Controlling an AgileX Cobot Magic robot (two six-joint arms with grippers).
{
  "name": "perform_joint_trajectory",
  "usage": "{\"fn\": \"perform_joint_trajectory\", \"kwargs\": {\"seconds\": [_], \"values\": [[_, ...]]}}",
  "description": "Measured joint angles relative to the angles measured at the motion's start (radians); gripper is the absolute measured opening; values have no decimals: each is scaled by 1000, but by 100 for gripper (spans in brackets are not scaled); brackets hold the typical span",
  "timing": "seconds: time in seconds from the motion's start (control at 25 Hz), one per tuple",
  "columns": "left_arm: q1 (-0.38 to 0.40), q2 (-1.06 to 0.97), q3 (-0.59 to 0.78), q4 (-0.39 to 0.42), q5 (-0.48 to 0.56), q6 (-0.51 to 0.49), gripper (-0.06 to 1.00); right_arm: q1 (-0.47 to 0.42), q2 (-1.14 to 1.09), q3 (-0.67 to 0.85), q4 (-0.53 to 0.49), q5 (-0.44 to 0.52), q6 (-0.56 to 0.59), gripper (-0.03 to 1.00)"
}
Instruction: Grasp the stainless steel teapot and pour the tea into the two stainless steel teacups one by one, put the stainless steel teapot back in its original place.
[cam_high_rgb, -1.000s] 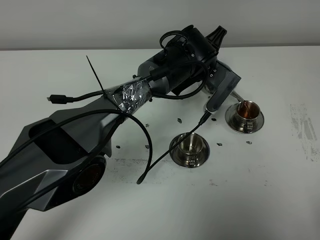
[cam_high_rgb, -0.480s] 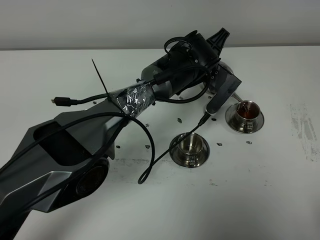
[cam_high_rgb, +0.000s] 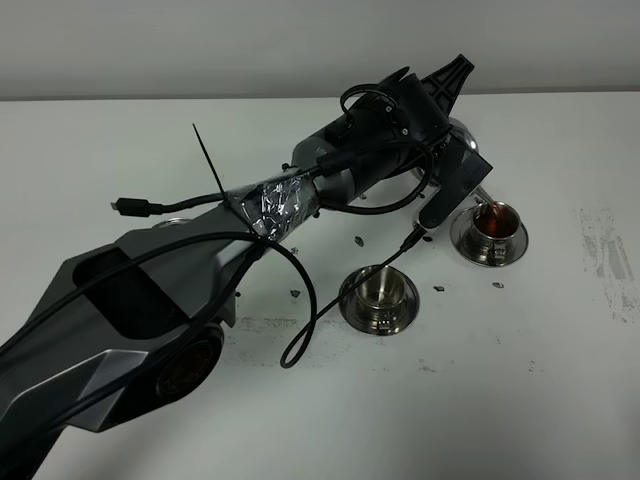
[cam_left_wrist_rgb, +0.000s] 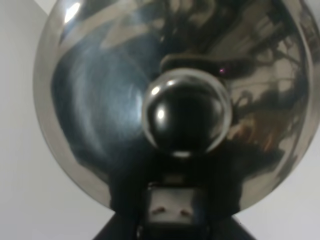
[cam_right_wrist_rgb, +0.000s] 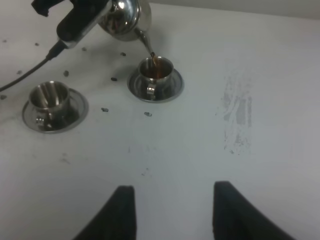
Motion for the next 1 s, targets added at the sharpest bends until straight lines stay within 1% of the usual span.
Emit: {"fn": "perform_joint_trajectory", "kwargs": {"seconds": [0.64,1.0], "values": [[-18,0,0,106,-15,-14,18,0,0,0,-1,0,0,38],[-33,0,0,134,-20,-14,18,0,0,0,-1,0,0,38]]}}
